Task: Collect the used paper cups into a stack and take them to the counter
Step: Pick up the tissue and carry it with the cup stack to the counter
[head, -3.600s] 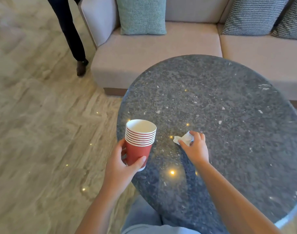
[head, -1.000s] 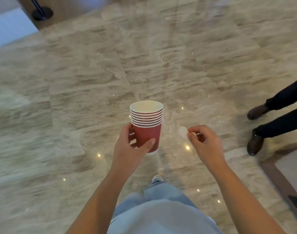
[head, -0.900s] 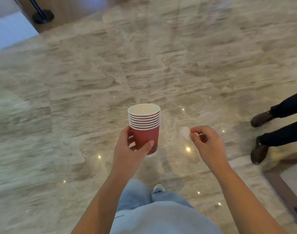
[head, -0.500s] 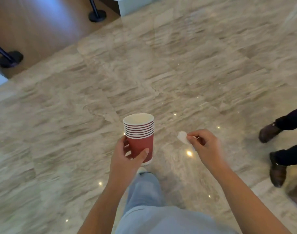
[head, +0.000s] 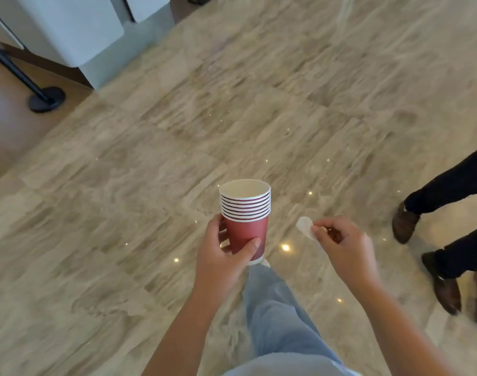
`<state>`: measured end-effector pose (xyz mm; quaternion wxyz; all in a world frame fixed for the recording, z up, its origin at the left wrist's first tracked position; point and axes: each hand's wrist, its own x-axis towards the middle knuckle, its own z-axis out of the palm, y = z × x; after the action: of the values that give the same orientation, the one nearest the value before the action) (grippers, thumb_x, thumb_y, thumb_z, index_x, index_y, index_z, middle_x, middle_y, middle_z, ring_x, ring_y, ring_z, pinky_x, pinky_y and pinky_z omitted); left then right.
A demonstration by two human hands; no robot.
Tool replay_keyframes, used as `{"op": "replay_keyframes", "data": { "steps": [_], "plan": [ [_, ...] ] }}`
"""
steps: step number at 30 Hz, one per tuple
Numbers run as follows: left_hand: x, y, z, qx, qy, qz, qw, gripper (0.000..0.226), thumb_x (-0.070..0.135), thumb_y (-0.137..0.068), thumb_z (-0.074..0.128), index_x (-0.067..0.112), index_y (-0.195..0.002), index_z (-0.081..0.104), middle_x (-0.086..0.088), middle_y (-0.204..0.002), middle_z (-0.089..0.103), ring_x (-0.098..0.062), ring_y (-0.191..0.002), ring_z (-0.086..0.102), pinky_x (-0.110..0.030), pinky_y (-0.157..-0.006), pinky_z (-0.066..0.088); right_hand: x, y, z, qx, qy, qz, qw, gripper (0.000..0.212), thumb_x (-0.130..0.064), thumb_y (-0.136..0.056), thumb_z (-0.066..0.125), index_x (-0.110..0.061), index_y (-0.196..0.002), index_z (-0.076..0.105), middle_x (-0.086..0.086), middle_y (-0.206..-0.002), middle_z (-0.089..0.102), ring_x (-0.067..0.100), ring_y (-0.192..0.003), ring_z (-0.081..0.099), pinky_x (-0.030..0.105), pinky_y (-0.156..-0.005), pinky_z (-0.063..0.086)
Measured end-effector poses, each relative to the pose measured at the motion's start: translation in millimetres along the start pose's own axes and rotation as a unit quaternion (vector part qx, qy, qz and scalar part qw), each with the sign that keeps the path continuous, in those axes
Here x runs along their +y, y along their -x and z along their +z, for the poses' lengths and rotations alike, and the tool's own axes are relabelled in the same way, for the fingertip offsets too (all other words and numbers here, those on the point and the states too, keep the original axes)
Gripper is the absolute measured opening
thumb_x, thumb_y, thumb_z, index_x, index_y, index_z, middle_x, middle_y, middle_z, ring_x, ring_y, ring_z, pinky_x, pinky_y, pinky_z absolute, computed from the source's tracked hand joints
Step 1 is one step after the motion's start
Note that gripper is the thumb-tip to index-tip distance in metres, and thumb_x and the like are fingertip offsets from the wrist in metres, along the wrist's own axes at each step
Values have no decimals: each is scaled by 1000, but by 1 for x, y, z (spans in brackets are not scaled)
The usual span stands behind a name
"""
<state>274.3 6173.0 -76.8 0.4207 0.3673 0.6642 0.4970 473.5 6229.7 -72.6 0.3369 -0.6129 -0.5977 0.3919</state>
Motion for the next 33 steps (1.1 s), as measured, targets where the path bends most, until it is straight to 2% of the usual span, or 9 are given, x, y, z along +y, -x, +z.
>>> {"op": "replay_keyframes", "data": {
  "steps": [3, 6, 10, 15, 20, 23, 29, 31, 33],
  "plan": [
    [26, -92, 29, -31, -4, -4, 1000, 60, 39, -53, 76, 40, -107, 51, 18, -106, 62, 4, -93, 62, -23, -73, 55, -10, -92, -1, 27, 0, 20, 999, 12, -14, -81, 65, -25, -77, 65, -16, -73, 60, -13, -64, 53, 0, -56, 38],
    [54, -178, 50, -51, -18, -6, 999, 63, 43, -51, 75, 39, -109, 51, 17, -107, 63, 5, -93, 62, -21, -72, 53, -29, -176, -8, 59, 4, 17, 998, 20, -15, -81, 64, -33, -73, 61, -14, -72, 59, -12, -66, 52, 0, -55, 38],
    [77, -280, 72, -75, -20, -1, 997, 60, 33, -56, 76, 30, -112, 54, 14, -105, 64, 3, -90, 63, -13, -67, 50, -44, -274, -10, 92, 7, 35, 995, 12, -16, -82, 64, -27, -77, 63, -13, -70, 58, -10, -64, 53, 3, -54, 40],
    [94, -419, 103, -107, -30, -1, 994, 54, 32, -54, 77, 36, -103, 54, 13, -103, 64, 2, -88, 64, -11, -65, 50, -49, -399, 0, 120, 2, 51, 991, 18, -16, -81, 65, -32, -74, 61, -10, -70, 60, -6, -63, 53, 8, -55, 42],
    [123, -575, 143, -173, -52, 22, 983, 59, 19, -65, 82, 25, -115, 52, 13, -104, 63, 7, -84, 63, -8, -63, 49, -62, -537, 7, 172, 3, 86, 981, 19, -18, -81, 65, -35, -73, 59, -13, -71, 58, -4, -63, 53, 10, -54, 39],
    [149, -660, 171, -202, -76, 30, 976, 59, 16, -66, 81, 24, -116, 51, 12, -104, 62, 9, -84, 62, -9, -62, 50, -75, -613, 4, 195, -5, 102, 976, 21, -18, -81, 65, -36, -72, 59, -11, -70, 58, 0, -61, 52, 11, -54, 38],
    [199, -795, 265, -271, -97, 48, 957, 61, 23, -66, 81, 28, -118, 49, 16, -106, 59, 12, -89, 58, -8, -64, 49, -73, -745, -27, 262, -27, 119, 957, 32, -10, -79, 66, -39, -66, 59, -14, -66, 59, -6, -61, 52, 3, -58, 38],
    [214, -831, 309, -296, -96, 51, 949, 61, 25, -65, 81, 28, -117, 50, 14, -107, 60, 10, -90, 59, -12, -66, 51, -62, -784, -47, 287, -26, 132, 948, 33, -8, -78, 66, -38, -66, 60, -14, -65, 58, -6, -60, 52, 3, -57, 38],
    [228, -867, 359, -316, -92, 50, 943, 60, 32, -60, 80, 35, -112, 51, 15, -107, 61, 9, -91, 59, -17, -69, 52, -45, -828, -71, 312, -30, 142, 939, 34, -7, -78, 66, -38, -66, 60, -13, -64, 57, -6, -59, 52, 3, -56, 38]
  ]
}}
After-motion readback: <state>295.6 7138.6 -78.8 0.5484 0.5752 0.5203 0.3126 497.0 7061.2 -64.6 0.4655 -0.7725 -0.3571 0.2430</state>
